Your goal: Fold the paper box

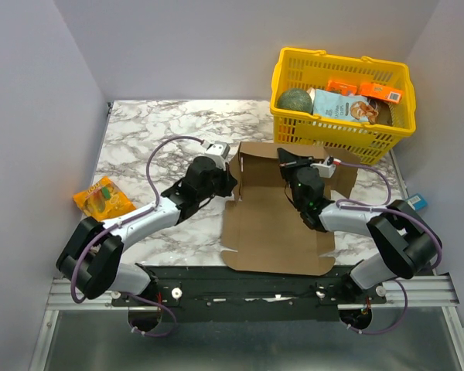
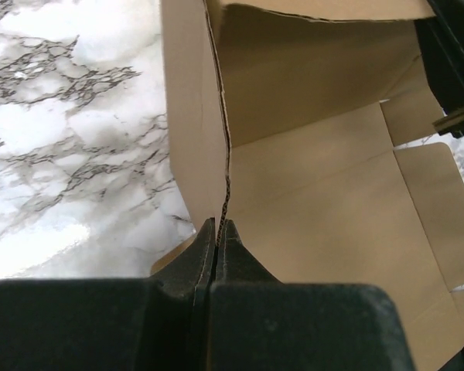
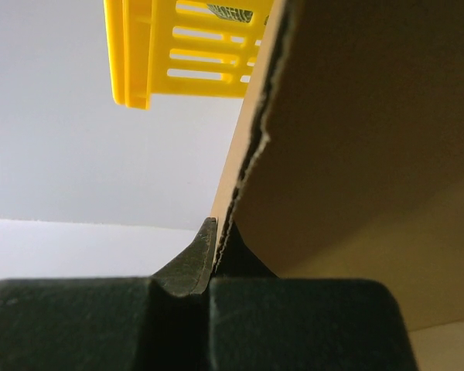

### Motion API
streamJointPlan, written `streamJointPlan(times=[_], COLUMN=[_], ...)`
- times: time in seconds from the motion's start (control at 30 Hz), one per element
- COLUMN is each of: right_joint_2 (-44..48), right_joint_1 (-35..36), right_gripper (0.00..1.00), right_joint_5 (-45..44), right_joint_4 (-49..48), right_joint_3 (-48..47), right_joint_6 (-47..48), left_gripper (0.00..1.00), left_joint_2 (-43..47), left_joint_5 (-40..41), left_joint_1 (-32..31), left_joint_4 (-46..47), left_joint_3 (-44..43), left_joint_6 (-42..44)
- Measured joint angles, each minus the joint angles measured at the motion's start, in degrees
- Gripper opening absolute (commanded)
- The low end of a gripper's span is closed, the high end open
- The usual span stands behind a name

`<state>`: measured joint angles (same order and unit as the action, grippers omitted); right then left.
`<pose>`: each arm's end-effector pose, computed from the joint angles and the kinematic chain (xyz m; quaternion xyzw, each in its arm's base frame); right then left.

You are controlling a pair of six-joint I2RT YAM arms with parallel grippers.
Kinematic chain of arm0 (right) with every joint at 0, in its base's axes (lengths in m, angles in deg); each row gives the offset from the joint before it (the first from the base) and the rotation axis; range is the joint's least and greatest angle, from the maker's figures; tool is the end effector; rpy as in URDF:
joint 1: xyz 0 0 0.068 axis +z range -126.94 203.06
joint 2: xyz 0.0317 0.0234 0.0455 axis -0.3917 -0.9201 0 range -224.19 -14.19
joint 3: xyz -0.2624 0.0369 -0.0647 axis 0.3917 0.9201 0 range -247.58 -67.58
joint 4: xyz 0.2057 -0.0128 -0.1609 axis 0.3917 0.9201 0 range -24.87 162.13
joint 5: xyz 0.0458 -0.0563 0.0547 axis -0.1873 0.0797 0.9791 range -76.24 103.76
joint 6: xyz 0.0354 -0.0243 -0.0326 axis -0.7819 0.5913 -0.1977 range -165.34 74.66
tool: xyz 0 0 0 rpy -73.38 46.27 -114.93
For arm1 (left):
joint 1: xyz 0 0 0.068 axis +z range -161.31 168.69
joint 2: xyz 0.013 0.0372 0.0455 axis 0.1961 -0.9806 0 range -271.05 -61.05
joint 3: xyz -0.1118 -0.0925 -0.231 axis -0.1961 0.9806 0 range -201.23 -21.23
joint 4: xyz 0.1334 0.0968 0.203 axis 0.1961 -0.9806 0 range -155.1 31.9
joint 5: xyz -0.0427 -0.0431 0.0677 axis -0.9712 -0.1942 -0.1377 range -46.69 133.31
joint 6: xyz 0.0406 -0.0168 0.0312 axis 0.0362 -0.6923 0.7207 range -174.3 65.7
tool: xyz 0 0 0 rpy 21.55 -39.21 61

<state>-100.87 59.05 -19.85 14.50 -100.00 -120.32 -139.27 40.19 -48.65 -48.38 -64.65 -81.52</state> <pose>0.2543 0.1603 0.2066 0.4194 0.5920 0.4204 0.5449 0.2380 -0.1840 0.2349 0.0890 0.8389 -0.3060 0.4413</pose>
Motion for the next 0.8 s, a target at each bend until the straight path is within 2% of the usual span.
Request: streamJointPlan(times=[0.43,0.6,0.73,0.77,0.8], right_joint_2=[3.7,7.6,10.3,10.8,11.2], right_joint_1=[-0.1,0.2,0.6,0.8,1.0], right_gripper=[0.01,0.01,0.01,0.01,0.01], right_joint_5=[0.7,3.7,5.2,5.9,6.3], right_joint_4=[-2.8,-3.6,-2.4,-1.9,-1.5], right_joint_3=[4.5,7.1,8.0,8.4,8.7], right_joint_6=[2.0,4.0,5.7,5.9,6.0], left_gripper=[0.02,0.17,0.39,0.51,0.55], left_joint_2=[-3.9,-5.4,-5.6,-6.0,-6.3], left_joint_5=[15.8,17.9,16.7,15.5,14.7], left_joint_1=[-11.0,-13.0,-13.8,-14.1,-14.3], left_joint_4=[5.4,9.5,11.2,10.6,9.9], left_joint_3=[1.3,5.3,7.4,8.5,9.8], left_joint_6=[2.8,1.8,0.5,0.3,0.2])
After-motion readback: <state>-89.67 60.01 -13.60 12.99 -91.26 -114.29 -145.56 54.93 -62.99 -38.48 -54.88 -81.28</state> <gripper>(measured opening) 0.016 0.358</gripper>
